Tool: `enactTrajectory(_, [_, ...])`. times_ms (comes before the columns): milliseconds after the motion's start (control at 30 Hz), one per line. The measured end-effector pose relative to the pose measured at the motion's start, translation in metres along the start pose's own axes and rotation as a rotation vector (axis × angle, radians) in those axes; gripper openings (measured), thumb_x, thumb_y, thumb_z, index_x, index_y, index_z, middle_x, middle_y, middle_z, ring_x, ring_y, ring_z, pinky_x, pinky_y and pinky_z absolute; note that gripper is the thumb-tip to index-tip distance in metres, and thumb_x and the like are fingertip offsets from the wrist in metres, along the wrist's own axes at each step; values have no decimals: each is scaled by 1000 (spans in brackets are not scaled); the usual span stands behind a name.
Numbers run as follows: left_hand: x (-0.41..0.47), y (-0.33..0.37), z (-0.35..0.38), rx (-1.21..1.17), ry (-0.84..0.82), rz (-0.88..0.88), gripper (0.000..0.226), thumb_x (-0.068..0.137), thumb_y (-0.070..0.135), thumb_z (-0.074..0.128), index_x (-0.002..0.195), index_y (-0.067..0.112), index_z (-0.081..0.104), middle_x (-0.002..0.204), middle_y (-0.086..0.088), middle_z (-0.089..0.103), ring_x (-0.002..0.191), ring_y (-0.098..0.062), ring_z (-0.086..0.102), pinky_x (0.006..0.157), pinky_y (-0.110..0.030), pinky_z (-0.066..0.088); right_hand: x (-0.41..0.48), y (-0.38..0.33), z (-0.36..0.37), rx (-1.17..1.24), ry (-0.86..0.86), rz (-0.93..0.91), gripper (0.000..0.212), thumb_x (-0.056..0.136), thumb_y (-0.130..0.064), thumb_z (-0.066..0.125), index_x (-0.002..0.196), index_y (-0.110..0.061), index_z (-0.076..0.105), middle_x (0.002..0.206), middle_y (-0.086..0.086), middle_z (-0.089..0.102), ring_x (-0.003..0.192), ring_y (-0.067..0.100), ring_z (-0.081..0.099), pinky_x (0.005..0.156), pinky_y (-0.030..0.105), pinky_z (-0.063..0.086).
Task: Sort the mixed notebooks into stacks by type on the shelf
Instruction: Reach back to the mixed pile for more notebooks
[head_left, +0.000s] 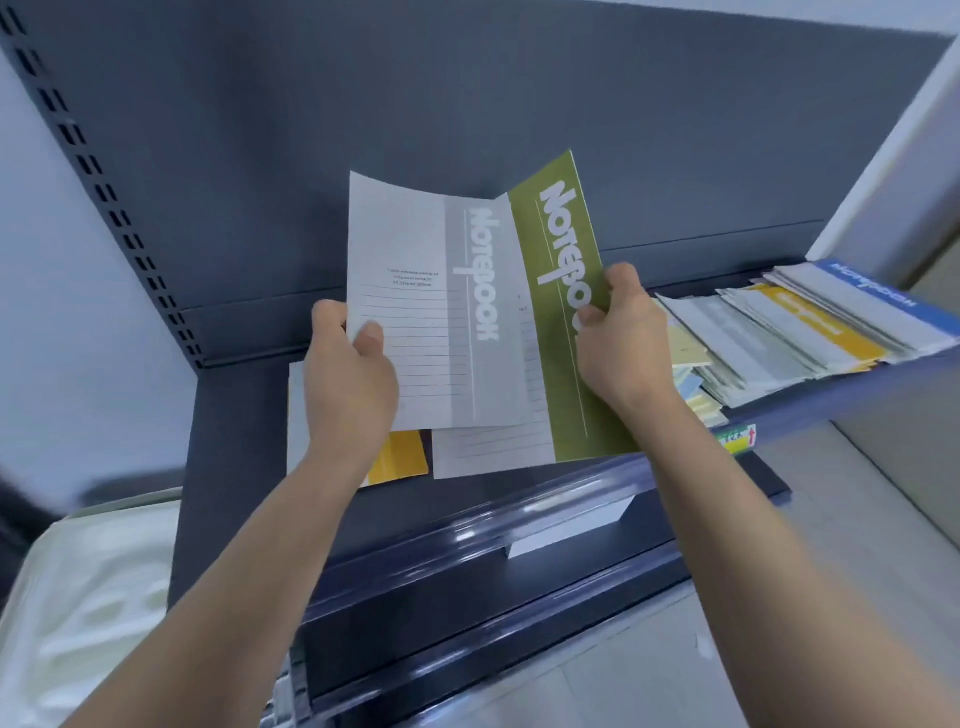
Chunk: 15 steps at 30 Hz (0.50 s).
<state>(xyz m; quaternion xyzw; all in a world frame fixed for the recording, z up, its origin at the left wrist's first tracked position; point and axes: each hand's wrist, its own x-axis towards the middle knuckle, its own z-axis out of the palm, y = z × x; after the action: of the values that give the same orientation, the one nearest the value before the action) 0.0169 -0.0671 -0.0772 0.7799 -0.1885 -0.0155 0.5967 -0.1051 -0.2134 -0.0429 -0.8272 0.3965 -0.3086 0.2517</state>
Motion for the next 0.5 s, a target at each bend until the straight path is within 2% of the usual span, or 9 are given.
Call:
enactTrajectory(67, [-7, 10, 15, -13, -5, 15, 3, 100, 12, 38, 100, 13, 41, 76, 14, 45, 64, -6, 43, 55, -25, 38, 2, 14, -17, 14, 16, 14, 16, 96, -7, 42, 111, -8, 41, 90, 2, 49, 64, 14, 44, 49, 24, 29])
enactTrajectory(200, [-28, 34, 55, -21, -8, 59, 3, 100, 13, 39, 98, 14, 40, 76, 16, 45, 63, -3, 44, 48, -15, 36, 9, 50, -54, 41, 63, 32, 16, 95, -7, 42, 111, -9, 42, 90, 2, 51, 74, 21, 45, 56, 27, 30])
enactTrajectory(300, [-48, 57, 101, -51, -42, 72, 2, 100, 14, 39, 99, 14, 40, 78, 17, 46, 65, 0, 47, 43, -7, 37, 17, 88, -91, 45, 112, 28, 19, 95, -7, 43, 114, -9, 43, 92, 0, 49, 77, 19, 43, 44, 16, 28])
enactTrajectory(333, [-56, 66, 118, -58, -54, 74, 2, 100, 14, 39, 100, 14, 41, 79, 17, 47, 67, 0, 48, 44, -7, 39, 21, 103, -105, 42, 122, 25, 20, 95, -7, 44, 115, -9, 44, 93, -1, 48, 77, 19, 42, 44, 18, 29])
enactTrajectory(433, [-82, 93, 173, -81, -93, 85, 4, 100, 14, 39, 100, 15, 42, 82, 17, 50, 72, 0, 51, 60, -21, 49, 35, 148, -150, 22, 147, 45, 22, 95, -8, 44, 117, -8, 43, 94, -2, 47, 81, 18, 42, 47, 23, 25])
enactTrajectory(500, [-98, 109, 210, -96, -111, 88, 4, 100, 14, 39, 100, 14, 43, 82, 17, 51, 71, -1, 51, 66, -27, 50, 46, 178, -178, 18, 158, 66, 23, 95, -8, 44, 118, -8, 43, 96, -1, 47, 85, 18, 43, 63, 23, 31])
